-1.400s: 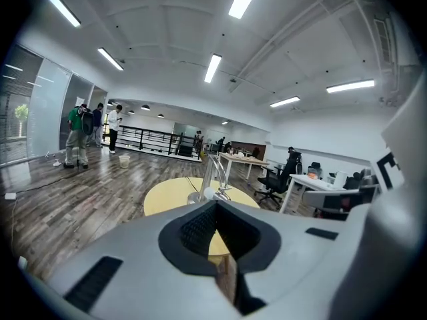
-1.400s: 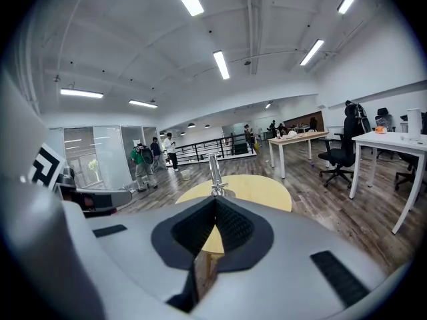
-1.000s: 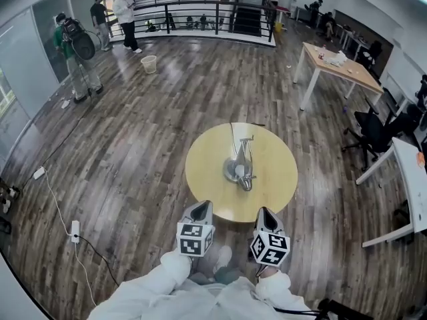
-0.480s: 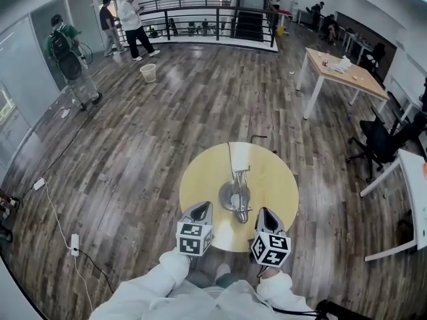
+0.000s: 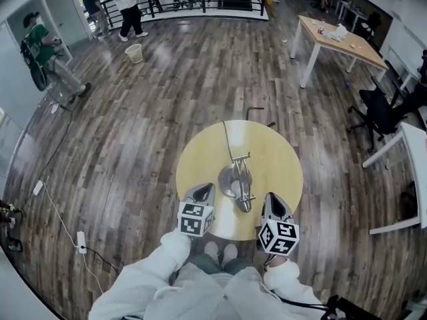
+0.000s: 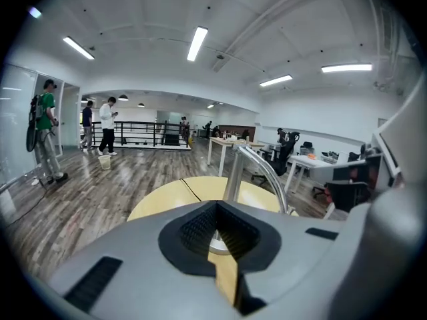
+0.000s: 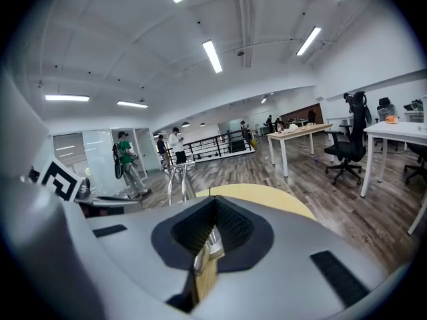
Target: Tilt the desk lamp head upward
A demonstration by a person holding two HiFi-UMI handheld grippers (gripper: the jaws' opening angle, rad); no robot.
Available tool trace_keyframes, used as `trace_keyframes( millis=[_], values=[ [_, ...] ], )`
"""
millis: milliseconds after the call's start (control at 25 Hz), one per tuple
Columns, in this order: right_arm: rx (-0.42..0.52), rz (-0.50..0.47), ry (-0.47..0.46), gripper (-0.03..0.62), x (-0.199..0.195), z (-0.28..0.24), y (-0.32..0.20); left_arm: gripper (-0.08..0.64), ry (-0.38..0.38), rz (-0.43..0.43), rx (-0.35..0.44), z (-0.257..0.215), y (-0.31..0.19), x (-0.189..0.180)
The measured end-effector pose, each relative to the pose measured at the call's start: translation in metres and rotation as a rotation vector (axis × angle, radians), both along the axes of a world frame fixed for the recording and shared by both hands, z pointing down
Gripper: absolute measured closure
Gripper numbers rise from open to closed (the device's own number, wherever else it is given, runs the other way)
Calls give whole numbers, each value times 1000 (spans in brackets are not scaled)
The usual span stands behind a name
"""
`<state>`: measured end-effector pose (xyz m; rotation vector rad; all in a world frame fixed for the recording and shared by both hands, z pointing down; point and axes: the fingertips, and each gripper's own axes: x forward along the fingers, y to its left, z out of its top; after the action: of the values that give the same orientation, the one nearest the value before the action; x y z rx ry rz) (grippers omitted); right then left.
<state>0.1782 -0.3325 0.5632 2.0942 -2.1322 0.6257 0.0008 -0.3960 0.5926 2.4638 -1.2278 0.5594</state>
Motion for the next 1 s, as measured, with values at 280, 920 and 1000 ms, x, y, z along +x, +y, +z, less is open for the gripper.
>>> trace_keyframes(
  millis=[280, 920, 1000],
  values=[
    [7, -126, -90, 567, -13, 41, 3, 467, -174, 349, -36, 88, -34, 28],
    [-50, -294, 43, 292, -73, 125, -32, 291, -268, 804, -101, 165, -77, 82],
    [-40, -303, 39, 314, -74, 126, -34, 291, -262, 804, -100, 164, -78, 82]
  ],
)
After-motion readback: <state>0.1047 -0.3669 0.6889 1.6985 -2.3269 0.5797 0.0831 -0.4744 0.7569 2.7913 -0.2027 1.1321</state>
